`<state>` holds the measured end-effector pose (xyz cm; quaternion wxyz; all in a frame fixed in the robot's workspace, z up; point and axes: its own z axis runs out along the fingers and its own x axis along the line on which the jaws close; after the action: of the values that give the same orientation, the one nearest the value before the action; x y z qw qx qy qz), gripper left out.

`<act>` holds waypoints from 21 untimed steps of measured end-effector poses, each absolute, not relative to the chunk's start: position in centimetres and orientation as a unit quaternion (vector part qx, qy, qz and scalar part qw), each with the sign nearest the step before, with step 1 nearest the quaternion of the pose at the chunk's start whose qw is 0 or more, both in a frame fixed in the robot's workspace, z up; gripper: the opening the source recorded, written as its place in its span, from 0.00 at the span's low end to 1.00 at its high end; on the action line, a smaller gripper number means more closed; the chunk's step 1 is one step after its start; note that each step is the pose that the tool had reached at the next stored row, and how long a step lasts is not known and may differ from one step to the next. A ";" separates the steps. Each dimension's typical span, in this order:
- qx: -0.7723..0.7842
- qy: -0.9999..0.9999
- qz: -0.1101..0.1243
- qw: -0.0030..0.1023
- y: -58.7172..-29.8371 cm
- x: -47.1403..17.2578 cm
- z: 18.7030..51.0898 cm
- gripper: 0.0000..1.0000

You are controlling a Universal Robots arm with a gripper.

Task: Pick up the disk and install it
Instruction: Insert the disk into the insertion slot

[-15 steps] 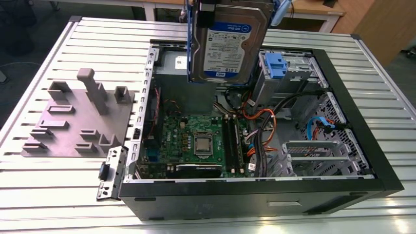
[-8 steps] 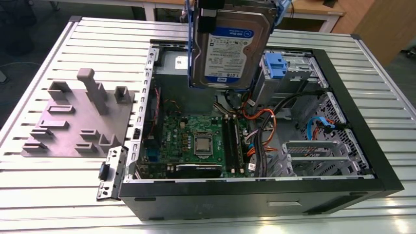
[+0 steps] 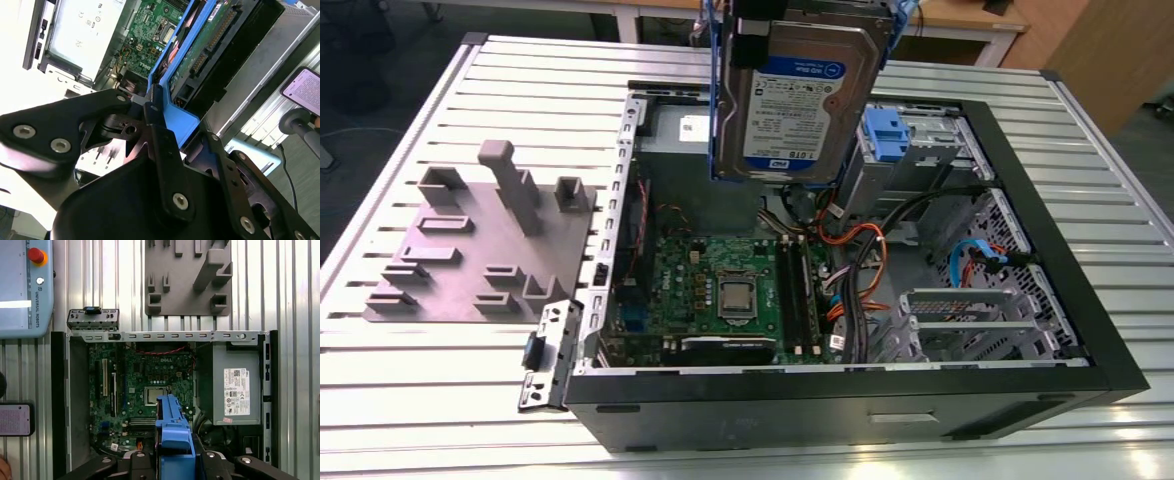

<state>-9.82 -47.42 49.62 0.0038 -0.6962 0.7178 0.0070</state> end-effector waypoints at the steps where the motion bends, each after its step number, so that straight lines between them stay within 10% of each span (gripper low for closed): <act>1: -0.696 0.718 0.007 0.004 -47.4 -9.8 49.6 0.37; 21: -0.696 0.718 0.007 0.004 -49.6 -9.8 49.6 0.37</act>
<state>-9.81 -49.63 49.59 0.0038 -0.6962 0.7178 0.0070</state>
